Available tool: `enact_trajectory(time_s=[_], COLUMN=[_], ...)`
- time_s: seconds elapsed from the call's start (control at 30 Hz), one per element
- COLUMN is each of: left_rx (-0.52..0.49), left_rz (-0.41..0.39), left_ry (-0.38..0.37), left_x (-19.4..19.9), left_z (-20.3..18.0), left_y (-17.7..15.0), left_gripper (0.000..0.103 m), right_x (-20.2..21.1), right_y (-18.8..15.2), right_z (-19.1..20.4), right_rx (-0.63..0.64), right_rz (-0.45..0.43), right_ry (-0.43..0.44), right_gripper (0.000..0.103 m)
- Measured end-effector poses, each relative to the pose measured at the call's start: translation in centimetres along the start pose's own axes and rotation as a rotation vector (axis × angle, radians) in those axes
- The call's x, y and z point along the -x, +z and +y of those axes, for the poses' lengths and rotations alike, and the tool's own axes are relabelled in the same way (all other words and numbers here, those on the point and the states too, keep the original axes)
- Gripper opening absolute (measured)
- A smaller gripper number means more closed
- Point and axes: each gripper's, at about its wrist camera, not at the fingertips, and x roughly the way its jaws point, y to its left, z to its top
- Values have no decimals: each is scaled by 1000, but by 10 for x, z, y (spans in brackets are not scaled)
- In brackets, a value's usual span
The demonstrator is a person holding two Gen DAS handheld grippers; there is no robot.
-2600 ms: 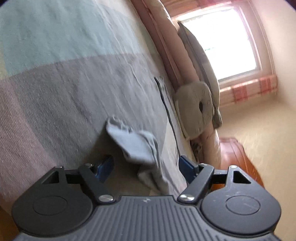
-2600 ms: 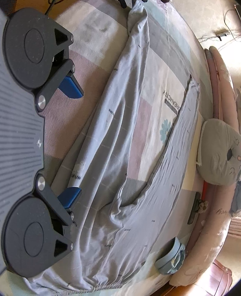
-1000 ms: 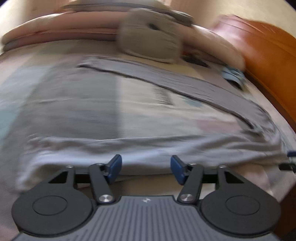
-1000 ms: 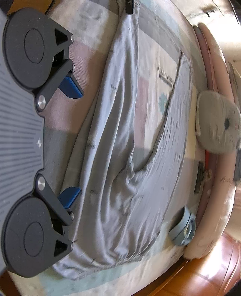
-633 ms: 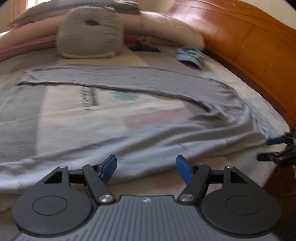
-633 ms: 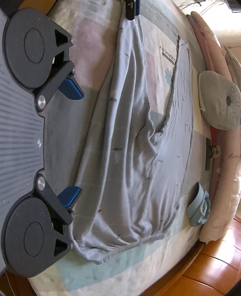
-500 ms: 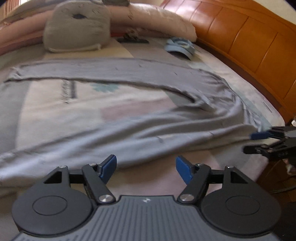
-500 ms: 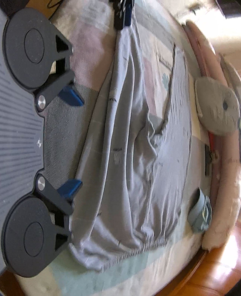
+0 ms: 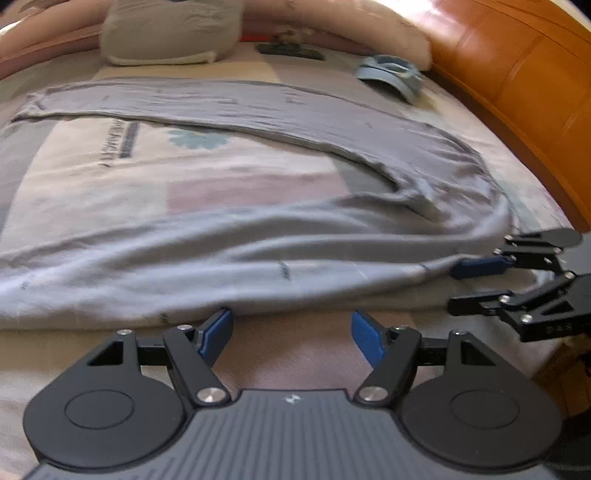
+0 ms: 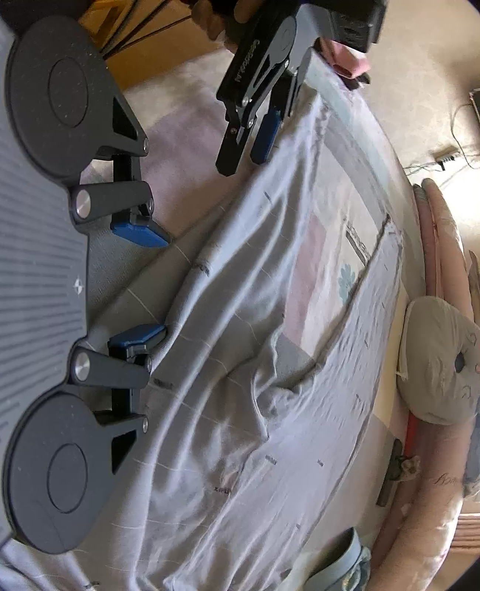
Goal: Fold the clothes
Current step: 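Bring both grippers to the edge of the spread grey garment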
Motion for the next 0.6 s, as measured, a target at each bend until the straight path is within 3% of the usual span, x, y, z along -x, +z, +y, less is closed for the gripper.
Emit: enact_trajectory(time_s=[0.13,0.37,0.47,0.6], left_rx=[-50,-27,-113,-270], left_rz=[-23,-24,-33,-35], left_ry=[6,-30,-20,-19], left_x=[-7,-24,-17,-6], left_z=[4,9,-4,-24], left_y=[18,40,34,20], left_gripper=[73,73,73,76], right_x=[-6,2,15,20], right_y=[8,14,4,-23], right_z=[-11,-21,-12,12], right_rx=[2,-16,59,315], right_rz=[-5,-36,-23,42], right_ry=[-1,-10,-24,-115], right_gripper=[52,52,52,48])
